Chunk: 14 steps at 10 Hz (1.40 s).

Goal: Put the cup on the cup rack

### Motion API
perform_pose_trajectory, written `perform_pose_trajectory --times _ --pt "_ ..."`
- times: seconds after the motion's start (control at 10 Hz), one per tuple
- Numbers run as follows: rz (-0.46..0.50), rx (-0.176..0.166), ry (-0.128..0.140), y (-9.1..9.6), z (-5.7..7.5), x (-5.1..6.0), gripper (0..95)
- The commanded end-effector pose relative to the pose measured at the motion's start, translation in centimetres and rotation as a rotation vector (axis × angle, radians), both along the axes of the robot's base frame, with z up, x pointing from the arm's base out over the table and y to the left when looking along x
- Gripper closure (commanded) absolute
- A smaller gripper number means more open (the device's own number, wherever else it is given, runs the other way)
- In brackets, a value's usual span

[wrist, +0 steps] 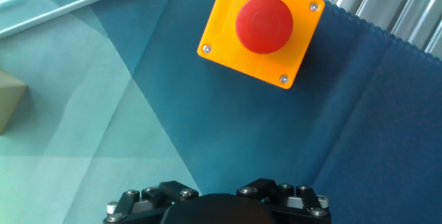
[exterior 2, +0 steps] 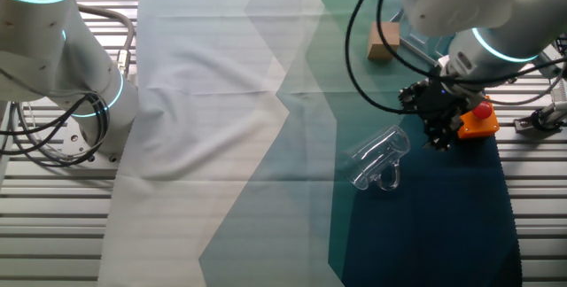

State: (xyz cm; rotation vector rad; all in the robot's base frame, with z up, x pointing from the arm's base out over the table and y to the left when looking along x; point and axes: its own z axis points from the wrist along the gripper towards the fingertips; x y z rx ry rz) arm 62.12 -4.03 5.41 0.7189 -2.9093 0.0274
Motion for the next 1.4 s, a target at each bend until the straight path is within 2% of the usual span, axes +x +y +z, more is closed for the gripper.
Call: perform_pose_trajectory --times 0.1,0.3,0.6,0.8,0.9,1.4 --pt "-0.002 -0.002 0.025 -0.1 -0.1 0.1 19.0" --pt "0.001 -0.004 0.054 -0.2 -0.3 -0.1 19.0" --pt "0.001 -0.003 0.075 -0.6 -1.1 -0.7 19.0" --pt "-0.008 -0.004 0.109 -0.8 -1.4 -0.9 19.0" --pt "-0.011 -0.004 0.117 -0.8 -1.4 -0.9 19.0" --pt "0.026 0.003 0.125 -0.8 -1.6 -1.3 19.0"
